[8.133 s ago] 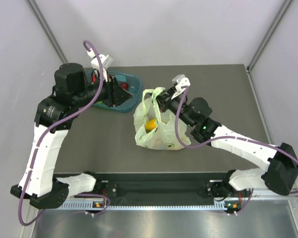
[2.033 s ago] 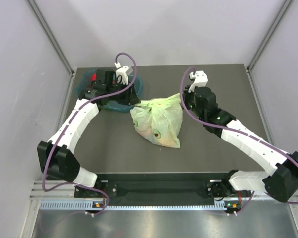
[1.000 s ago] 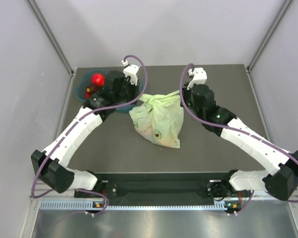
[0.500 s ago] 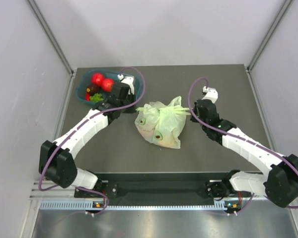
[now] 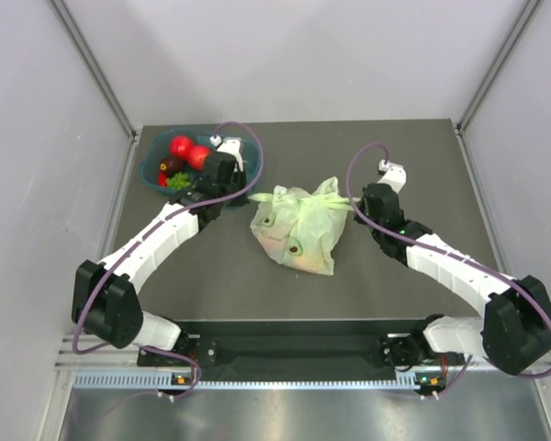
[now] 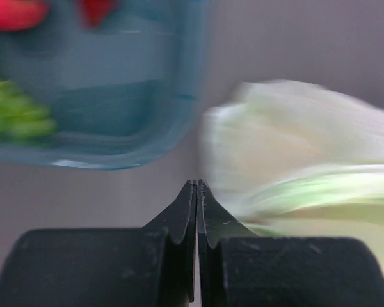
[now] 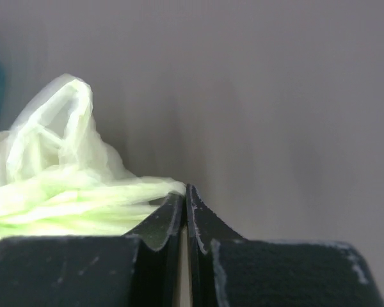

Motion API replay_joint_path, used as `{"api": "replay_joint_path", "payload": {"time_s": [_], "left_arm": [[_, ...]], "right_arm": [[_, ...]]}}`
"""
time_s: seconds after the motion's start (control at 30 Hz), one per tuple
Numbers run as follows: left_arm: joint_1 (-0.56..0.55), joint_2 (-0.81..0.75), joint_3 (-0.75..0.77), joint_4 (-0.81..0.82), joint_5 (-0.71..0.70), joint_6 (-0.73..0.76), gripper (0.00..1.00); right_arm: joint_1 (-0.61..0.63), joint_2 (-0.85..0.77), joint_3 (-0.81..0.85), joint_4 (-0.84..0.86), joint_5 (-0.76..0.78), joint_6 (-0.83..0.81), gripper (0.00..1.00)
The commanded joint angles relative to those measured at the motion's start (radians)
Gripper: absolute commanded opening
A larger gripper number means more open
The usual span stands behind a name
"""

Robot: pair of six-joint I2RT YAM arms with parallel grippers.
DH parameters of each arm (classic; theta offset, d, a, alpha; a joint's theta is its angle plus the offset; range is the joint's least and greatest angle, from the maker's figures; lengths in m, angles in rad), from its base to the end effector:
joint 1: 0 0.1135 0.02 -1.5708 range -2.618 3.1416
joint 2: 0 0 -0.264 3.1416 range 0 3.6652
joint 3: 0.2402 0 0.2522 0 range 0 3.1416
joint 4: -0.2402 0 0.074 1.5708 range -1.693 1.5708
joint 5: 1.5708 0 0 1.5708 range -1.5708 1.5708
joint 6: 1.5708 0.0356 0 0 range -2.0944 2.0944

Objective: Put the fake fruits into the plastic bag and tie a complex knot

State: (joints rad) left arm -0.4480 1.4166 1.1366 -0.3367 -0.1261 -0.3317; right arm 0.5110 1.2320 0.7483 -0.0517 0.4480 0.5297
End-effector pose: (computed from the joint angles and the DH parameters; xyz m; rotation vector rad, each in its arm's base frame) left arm 0.2909 -0.1349 0.3011 0.0561 2.1974 -0.3033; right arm 0.2415 0.1177 0.2476 0.2832 2.0335 0.1740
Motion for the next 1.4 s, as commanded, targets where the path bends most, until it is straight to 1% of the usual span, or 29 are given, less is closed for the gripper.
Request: {"api": "replay_joint_path", "payload": {"time_s": [0.0,0.1,0.23,0.33,0.37,0.4,0.43,0.47,0.5,0.53,0.57,0.67,0.7,0.77,0.83,0.93,1.0,1.03,1.17,1.37], "left_arm": [[0.111,-0.041,-0.008,-0.068,-0.371,0.099,0.00],[0.111,-0.039,-0.012,-0.061,-0.359,0.097,0.00],[0.111,-0.045,-0.003,-0.042,-0.291,0.102,0.00],[0.111,-0.053,0.012,-0.027,-0.201,0.102,0.00],[0.111,-0.053,0.014,-0.018,-0.146,0.103,0.00],[0.111,-0.053,0.017,-0.012,-0.098,0.103,0.03],[0.111,-0.054,0.014,0.004,-0.055,0.111,0.15],[0.111,-0.059,0.006,0.049,-0.012,0.112,0.24],[0.111,-0.061,0.000,0.076,0.073,0.103,0.46],[0.111,-0.065,-0.011,0.124,0.112,0.100,0.55],[0.111,-0.062,-0.015,0.154,0.211,0.102,0.64],[0.111,-0.036,-0.008,0.203,0.299,0.112,0.73],[0.111,-0.024,0.002,0.206,0.374,0.132,0.74],[0.111,0.016,0.025,0.228,0.434,0.140,0.75],[0.111,0.059,0.046,0.243,0.534,0.146,0.78],[0.111,0.094,0.046,0.300,0.632,0.134,0.78],[0.111,0.102,0.037,0.329,0.658,0.129,0.77],[0.111,0.111,0.031,0.368,0.689,0.129,0.77],[0.109,0.148,0.057,0.386,0.723,0.126,0.75],[0.104,0.191,0.078,0.426,0.754,0.094,0.75]], "right_arm": [[-0.103,0.000,-0.001,-0.169,0.408,-0.120,0.00],[-0.106,-0.014,-0.006,-0.166,0.396,-0.126,0.00],[-0.098,-0.042,-0.007,-0.129,0.305,-0.148,0.00],[-0.085,-0.060,0.016,-0.096,0.213,-0.172,0.00],[-0.083,-0.060,0.028,-0.099,0.178,-0.174,0.00],[-0.083,-0.057,0.042,-0.100,0.157,-0.186,0.00],[-0.081,-0.055,0.065,-0.102,0.138,-0.192,0.00],[-0.081,-0.054,0.077,-0.105,0.123,-0.192,0.00],[-0.083,-0.049,0.100,-0.111,0.115,-0.200,0.00],[-0.081,-0.046,0.109,-0.112,0.103,-0.204,0.00],[-0.083,-0.042,0.120,-0.119,0.100,-0.209,0.00],[-0.083,-0.037,0.146,-0.120,0.071,-0.215,0.00],[-0.083,-0.037,0.152,-0.119,0.061,-0.220,0.00],[-0.083,-0.035,0.158,-0.116,0.032,-0.220,0.00],[-0.083,-0.034,0.161,-0.112,0.008,-0.227,0.00],[-0.083,-0.029,0.166,-0.109,-0.009,-0.227,0.00],[-0.083,-0.022,0.175,-0.112,-0.014,-0.231,0.00],[-0.083,-0.020,0.175,-0.112,-0.015,-0.232,0.00],[-0.083,-0.022,0.178,-0.114,-0.017,-0.237,0.00],[-0.083,-0.026,0.186,-0.122,-0.017,-0.240,0.00]]}}
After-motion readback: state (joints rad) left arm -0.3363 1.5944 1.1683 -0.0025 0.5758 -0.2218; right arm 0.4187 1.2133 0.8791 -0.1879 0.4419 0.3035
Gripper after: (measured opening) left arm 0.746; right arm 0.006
